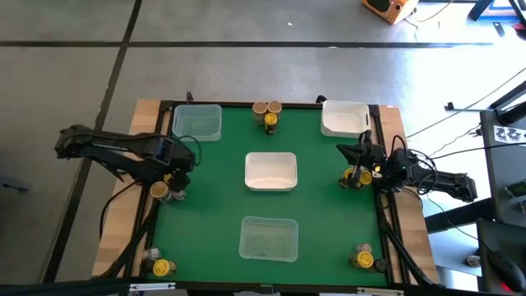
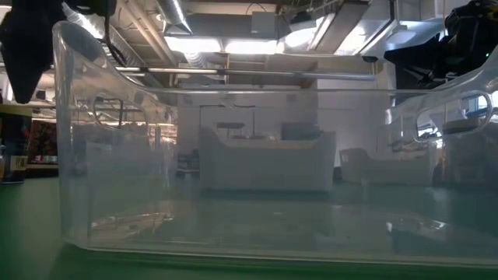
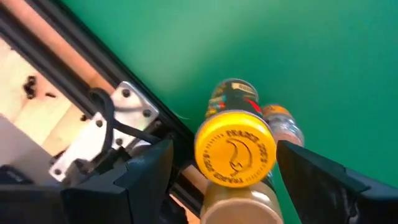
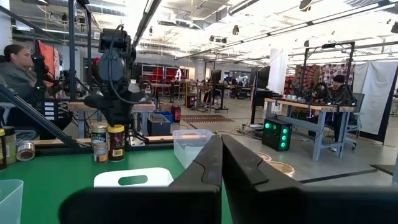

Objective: Sort spices by type
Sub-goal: Put the middle left yellow seasoning bottle into the top transparent bin

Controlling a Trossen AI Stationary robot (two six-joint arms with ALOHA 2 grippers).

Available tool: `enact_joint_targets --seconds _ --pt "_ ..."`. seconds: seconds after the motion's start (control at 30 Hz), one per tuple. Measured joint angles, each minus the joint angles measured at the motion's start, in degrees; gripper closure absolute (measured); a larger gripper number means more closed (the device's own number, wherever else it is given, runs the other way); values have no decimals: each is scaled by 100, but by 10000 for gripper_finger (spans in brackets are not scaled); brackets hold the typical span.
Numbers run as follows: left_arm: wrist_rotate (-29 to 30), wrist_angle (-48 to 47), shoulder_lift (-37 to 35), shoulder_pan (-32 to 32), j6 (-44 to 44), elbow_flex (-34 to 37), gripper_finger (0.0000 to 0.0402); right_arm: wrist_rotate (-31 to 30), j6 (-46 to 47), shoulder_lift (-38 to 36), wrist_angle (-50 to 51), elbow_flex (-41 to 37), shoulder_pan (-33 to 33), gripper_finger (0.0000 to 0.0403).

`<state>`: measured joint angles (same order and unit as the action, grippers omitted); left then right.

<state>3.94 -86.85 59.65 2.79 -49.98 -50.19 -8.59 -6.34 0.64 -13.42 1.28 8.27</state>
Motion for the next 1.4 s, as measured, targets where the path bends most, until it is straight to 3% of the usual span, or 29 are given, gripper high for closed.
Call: enact_joint_targets --seconds 0.5,0.9,1.4 --pt "1 41 3 -11 214 0 116 -1 1 1 5 0 0 395" --pt "6 105 3 80 178 0 12 -1 1 0 42 0 0 395" --pt "142 524 43 659 -319 285 15 0 2 -1 116 0 0 395"
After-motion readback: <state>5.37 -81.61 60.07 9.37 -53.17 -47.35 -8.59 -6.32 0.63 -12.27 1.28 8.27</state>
